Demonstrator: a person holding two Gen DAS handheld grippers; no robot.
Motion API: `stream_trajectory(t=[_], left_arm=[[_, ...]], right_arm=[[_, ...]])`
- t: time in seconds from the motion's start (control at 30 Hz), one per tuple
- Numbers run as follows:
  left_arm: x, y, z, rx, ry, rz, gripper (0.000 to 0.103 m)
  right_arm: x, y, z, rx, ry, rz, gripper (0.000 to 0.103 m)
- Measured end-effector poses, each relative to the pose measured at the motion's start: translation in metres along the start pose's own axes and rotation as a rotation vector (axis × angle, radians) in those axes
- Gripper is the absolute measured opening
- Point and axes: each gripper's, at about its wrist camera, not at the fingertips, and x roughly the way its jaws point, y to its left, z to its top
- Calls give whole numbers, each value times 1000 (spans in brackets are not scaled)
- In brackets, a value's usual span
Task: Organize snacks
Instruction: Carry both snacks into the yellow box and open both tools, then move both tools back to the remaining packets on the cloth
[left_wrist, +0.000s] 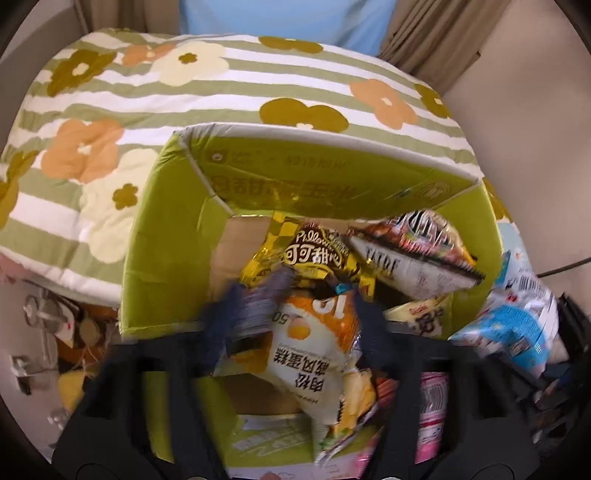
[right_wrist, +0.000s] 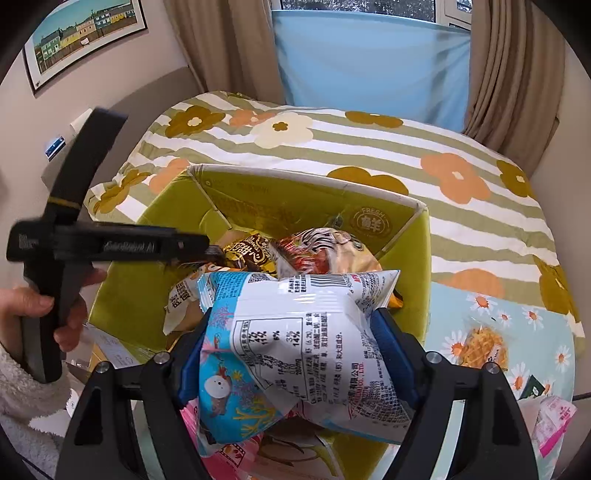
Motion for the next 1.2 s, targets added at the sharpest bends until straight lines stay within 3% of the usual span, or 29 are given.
stream_trajectory(t=[0.03, 0.23, 0.43, 0.57, 0.73, 0.87, 1.03, 1.2], left_arm=[[-2, 1, -3, 2, -11, -1, 103], [-14, 4, -15, -24, -5, 2, 103], [-47, -2, -34, 0, -83, 73, 102], [-63, -4, -47, -5, -112, 82, 103], [-79, -4, -67, -14, -140, 110, 102], [-89, -4, -81, -16, -161, 121, 102], [-97, -7, -91, 2, -184, 120, 102], [-107, -7, -101, 16, -210, 102, 102]], right_arm=[[0, -1, 0, 6, -3, 6, 77], [-4, -3, -3, 45, -16, 15, 78], [-17, -3, -2, 69, -25, 31, 79], [-17, 3, 9, 67, -29, 52, 82], [-26, 10, 13, 101, -139, 48, 102], [-33, 13, 5, 84, -155, 52, 102], [-35, 13, -11, 83, -102, 52, 102], [-52, 11, -27, 119, -131, 36, 102]])
